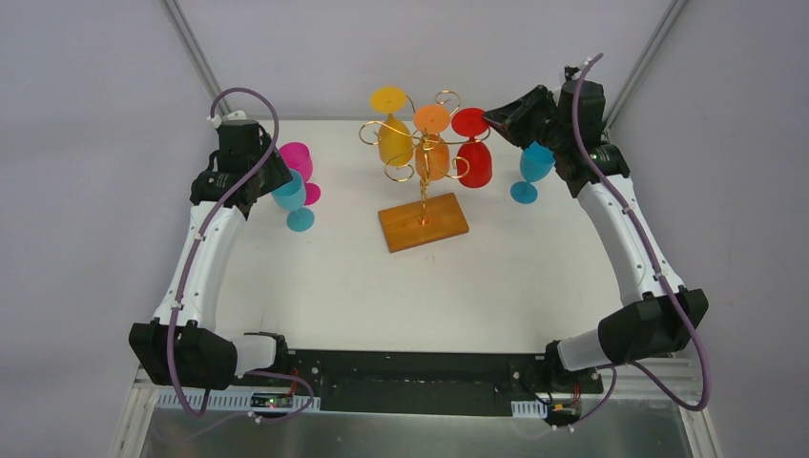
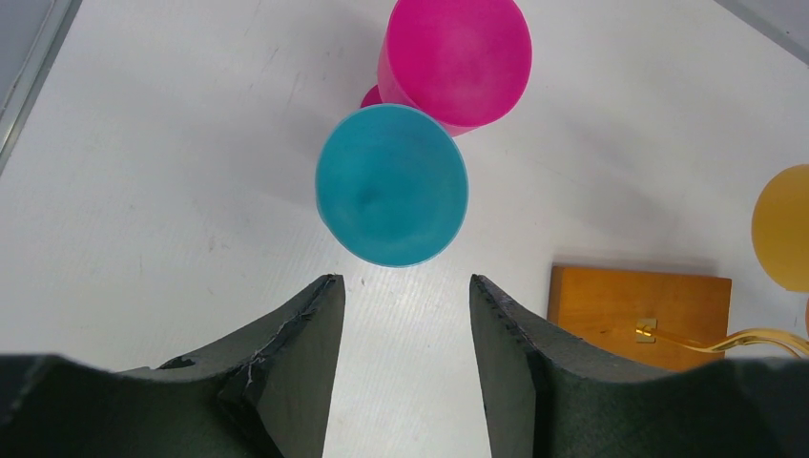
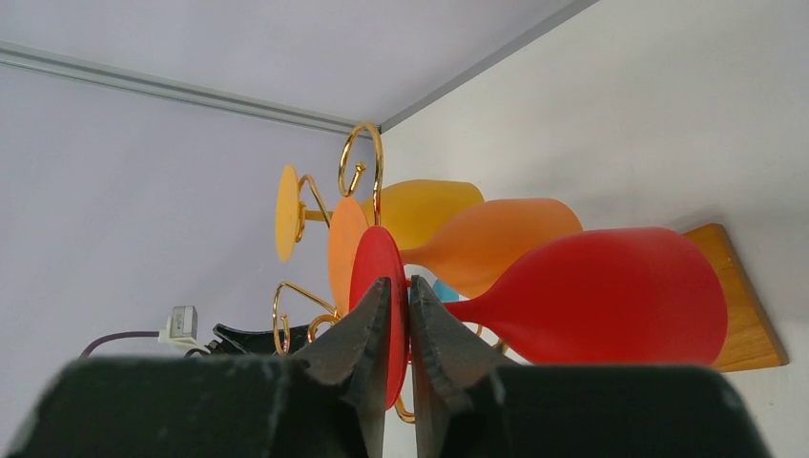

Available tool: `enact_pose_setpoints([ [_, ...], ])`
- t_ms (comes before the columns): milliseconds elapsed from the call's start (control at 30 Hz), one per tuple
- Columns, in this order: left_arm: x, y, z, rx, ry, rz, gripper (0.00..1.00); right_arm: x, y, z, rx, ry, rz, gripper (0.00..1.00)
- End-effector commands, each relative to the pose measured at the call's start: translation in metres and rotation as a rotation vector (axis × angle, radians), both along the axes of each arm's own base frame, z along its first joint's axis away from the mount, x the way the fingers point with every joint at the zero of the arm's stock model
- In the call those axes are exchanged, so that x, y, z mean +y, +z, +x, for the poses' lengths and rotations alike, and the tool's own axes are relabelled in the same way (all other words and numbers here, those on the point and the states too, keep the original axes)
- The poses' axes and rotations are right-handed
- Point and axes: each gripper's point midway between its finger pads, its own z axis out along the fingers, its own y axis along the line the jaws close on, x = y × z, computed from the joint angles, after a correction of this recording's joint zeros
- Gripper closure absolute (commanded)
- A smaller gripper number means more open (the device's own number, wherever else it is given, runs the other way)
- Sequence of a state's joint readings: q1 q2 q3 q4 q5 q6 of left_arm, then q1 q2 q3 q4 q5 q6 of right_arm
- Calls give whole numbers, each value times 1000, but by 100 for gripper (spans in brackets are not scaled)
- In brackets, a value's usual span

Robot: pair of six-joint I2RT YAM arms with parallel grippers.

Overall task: Take the wine glass off the wine glass rack
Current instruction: Pick up the wine glass from the wine rack.

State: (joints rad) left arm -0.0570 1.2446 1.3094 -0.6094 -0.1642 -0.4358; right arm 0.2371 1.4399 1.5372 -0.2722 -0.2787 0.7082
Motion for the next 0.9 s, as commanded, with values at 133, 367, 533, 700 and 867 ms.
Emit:
enact_pose_setpoints([
  [133, 2, 8, 0, -35, 12, -12, 48, 7, 19, 1, -49, 31, 70, 87],
  [367, 3, 8, 0, -35, 13, -11, 48, 10, 18, 1, -35, 41, 101, 100],
  [533, 3, 7, 1, -31, 13, -8, 48, 12, 18, 1, -23, 37, 142, 100],
  [700, 4, 7, 1, -31, 15, -5, 47, 12, 24, -2, -31, 32, 184, 100],
  [867, 4, 6, 1, -27, 16, -2, 47, 1, 30, -2, -35, -32, 208, 100],
])
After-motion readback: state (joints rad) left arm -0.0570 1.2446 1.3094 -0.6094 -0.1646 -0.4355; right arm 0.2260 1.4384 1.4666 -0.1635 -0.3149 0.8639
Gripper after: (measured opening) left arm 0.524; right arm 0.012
